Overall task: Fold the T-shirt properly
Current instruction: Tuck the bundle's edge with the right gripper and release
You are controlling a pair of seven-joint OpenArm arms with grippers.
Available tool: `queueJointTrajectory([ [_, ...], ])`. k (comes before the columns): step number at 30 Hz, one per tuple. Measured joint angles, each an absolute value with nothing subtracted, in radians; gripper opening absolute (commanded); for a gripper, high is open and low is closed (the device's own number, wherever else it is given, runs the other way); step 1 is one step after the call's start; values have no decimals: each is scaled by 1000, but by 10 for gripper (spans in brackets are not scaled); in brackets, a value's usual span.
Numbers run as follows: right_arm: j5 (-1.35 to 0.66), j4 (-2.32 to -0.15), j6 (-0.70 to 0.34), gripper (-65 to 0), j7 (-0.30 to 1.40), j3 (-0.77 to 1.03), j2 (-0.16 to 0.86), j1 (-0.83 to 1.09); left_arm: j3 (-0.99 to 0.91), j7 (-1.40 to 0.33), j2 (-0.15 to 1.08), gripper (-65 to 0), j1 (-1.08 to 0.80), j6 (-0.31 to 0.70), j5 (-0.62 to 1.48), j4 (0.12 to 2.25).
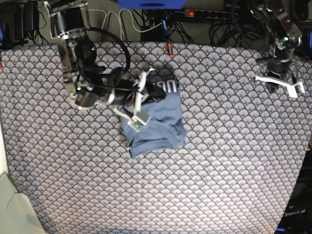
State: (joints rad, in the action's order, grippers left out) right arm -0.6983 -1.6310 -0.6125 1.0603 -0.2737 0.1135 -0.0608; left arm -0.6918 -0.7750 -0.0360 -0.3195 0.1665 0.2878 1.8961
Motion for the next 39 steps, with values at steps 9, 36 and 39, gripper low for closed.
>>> queueJointTrajectory([
  [9,-716,-1408,-612,-650,905,-314,147,-89,-688,-775,-42,-647,-398,169,289,1937],
  [36,-704,-1734,-613,-650,1075,-198,258,-68,-686,-771,-35,-647,-496,171,289,1937],
  [39,-696,-1756,-612,-650,1078,-117,302,1,-674,-768,-27,-647,-558,177,294,1937],
])
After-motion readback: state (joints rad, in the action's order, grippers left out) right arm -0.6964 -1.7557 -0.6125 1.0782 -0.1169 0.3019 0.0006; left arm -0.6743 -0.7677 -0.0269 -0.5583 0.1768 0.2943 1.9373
